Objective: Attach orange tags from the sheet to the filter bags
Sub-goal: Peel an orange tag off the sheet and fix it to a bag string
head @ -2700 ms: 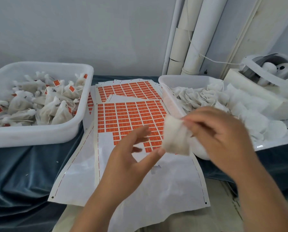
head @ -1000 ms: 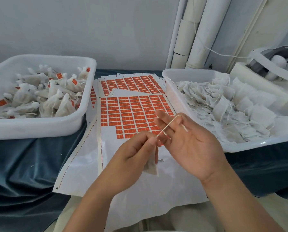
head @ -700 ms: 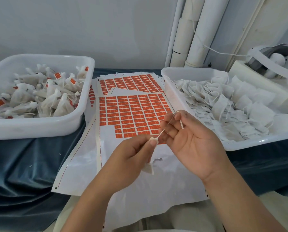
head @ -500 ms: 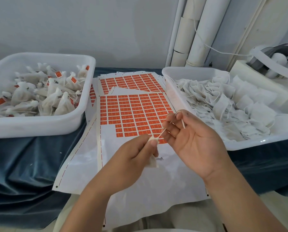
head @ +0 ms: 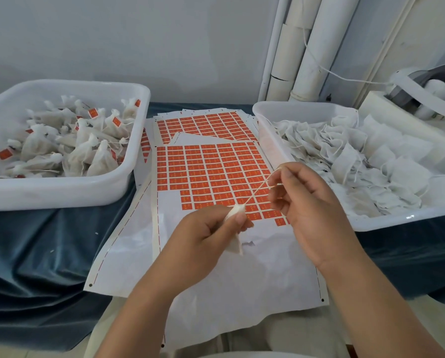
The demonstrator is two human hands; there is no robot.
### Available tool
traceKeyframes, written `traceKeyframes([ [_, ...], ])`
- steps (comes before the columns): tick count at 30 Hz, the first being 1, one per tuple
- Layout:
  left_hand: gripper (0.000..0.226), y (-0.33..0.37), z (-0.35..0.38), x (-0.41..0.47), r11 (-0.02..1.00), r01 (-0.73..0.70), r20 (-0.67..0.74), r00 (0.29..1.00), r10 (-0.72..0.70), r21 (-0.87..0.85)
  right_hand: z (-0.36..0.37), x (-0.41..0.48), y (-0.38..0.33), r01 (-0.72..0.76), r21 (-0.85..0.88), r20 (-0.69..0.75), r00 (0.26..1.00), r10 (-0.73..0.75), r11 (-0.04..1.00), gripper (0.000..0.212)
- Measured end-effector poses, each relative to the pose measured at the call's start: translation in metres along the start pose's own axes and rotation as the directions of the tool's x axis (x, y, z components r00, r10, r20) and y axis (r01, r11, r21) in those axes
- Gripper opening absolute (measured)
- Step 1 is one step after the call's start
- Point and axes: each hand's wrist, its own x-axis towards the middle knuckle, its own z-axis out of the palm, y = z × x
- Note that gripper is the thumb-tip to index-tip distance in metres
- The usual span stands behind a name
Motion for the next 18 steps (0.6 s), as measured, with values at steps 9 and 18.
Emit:
traceKeyframes([
  [9,0.024,-0.005,-0.002,0.0,0.983,-0.172,0.121,0.977,0.178,-0.058,0.001,-0.004,0.004,0.193,-0.326,0.101,0.981,-0.169,0.926,0.021],
  [18,0.028,0.003,0.005,-0.002,0.952,-0.183,-0.119,0.98,0.157,-0.247,0.008,-0.012,0.0,0.286,-0.414,0.447,0.891,-0.08,0.864,0.034],
])
